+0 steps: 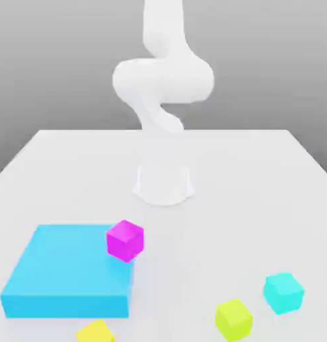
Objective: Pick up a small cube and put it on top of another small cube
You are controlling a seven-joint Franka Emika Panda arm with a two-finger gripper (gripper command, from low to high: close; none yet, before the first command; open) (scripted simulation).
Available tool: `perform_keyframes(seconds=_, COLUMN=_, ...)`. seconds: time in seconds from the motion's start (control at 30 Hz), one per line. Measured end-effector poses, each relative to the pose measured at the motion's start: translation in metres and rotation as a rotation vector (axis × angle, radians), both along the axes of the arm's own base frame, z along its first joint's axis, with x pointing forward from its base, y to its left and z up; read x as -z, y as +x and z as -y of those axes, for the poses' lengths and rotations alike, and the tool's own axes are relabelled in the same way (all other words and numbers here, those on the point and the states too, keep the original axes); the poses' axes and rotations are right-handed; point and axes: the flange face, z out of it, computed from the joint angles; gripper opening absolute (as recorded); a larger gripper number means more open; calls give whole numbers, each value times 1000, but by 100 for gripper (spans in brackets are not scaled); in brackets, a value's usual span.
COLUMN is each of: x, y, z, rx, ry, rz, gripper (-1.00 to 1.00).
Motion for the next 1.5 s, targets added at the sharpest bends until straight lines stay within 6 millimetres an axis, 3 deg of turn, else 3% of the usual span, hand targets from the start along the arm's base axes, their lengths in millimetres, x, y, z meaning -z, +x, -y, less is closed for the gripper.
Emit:
perform_keyframes(seconds=0.27, x=119, y=90, z=23, rx=-191, ry=3, rz=-197, gripper=0)
perform_keyframes(seconds=0.53, x=254, y=140, z=40, rx=-340, ry=-34, rz=-369, gripper=0)
perform_keyframes(seconds=0.77, x=369, y=152, z=61, rx=-449, ry=-110, rz=-511, gripper=0)
perform_keyframes(seconds=1.03, x=479, y=136, z=96, rx=-568, ry=-257, rz=-672, gripper=0)
perform_keyframes(seconds=1.17, x=536, y=135, z=101, rx=-582, ry=-279, rz=-689, gripper=0)
perform_keyframes(seconds=1.2, x=547, y=134, z=101, rx=-583, ry=-278, rz=-690, gripper=-100)
perform_keyframes(seconds=1.4, x=553, y=133, z=101, rx=-583, ry=-276, rz=-692, gripper=-100)
perform_keyframes(seconds=1.5, x=525, y=135, z=101, rx=-584, ry=-279, rz=-691, gripper=-100)
